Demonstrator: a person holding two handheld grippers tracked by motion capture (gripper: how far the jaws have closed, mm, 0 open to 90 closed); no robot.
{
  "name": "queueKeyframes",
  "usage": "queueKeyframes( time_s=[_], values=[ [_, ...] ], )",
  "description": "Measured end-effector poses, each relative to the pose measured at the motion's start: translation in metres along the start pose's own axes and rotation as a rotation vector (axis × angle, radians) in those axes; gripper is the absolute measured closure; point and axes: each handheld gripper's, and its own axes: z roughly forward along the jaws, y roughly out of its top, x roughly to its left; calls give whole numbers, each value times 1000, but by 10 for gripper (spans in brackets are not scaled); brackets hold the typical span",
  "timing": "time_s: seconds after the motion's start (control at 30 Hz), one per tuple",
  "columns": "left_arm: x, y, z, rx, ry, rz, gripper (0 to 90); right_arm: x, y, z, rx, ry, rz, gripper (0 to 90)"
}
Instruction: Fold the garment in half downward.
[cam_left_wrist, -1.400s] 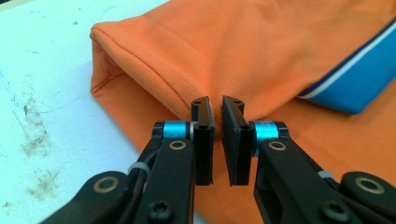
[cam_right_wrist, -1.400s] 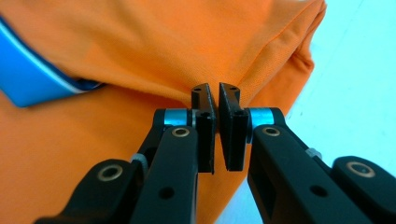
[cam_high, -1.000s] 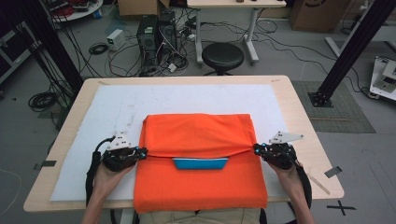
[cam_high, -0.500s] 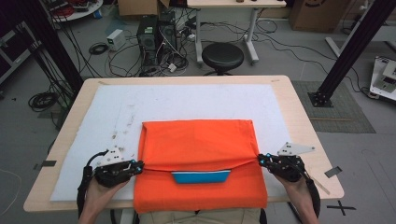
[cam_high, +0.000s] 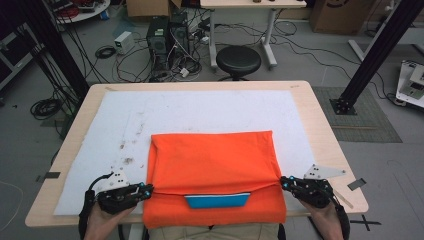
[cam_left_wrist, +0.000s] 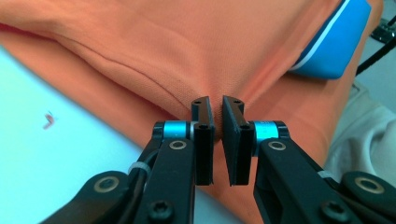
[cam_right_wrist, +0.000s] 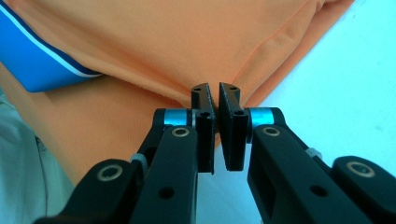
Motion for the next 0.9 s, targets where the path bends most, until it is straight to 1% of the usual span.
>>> queueKeyframes(
  time_s=[0.07,0.1,0.13,0.17,0.2,0.27,0.3,0.37,0.43,0.5,0.53,0.57,0.6,0.63,0.7,0.73,0.77,0.83,0.87,0.9],
  values=[
    [-1,-4,1,16,3,-14,829,1,-4,3,8,7,11,865],
    [-3,-5,0,13,9,-12,830,3,-5,3,5,8,11,865],
    [-5,-6,-2,9,7,-8,830,7,-5,1,4,5,4,865],
    [-6,-6,-3,12,11,-4,830,10,-4,-1,3,-6,-14,865],
    [-5,-6,-4,10,16,-6,830,12,-4,-3,1,-5,-14,865],
    [-3,-8,-5,4,9,-22,831,11,-5,-5,-14,20,-3,865],
    [-2,-10,-4,9,6,-26,831,10,-5,-5,-13,23,4,864],
    [-1,-13,1,25,4,-32,831,7,-8,-1,-2,23,6,864],
    [1,-15,3,13,-6,-42,830,6,-10,5,16,22,10,863],
    [2,-15,2,15,-9,-37,824,5,-11,6,8,33,15,851],
    [1,-13,1,16,-10,-27,804,5,-10,5,7,33,17,817],
    [0,-11,0,13,-6,-22,737,5,-8,4,2,30,18,741],
    [0,-9,-1,6,9,-16,658,6,-6,2,-5,21,26,675],
    [0,-6,-3,-14,23,-10,623,6,-3,1,-17,21,32,659],
    [2,3,-3,-55,33,-16,604,5,4,-1,-55,16,42,598],
    [4,9,-2,-73,31,-22,596,5,9,-1,-68,11,52,593],
    [4,15,1,-87,28,-23,597,6,15,-1,-80,19,50,592],
    [4,29,8,-113,11,-12,637,11,30,6,-100,24,24,573],
    [3,36,13,-123,13,0,648,15,38,10,-100,25,-2,571],
    [3,43,18,-128,25,12,655,20,46,16,-99,21,-20,567]
  ],
)
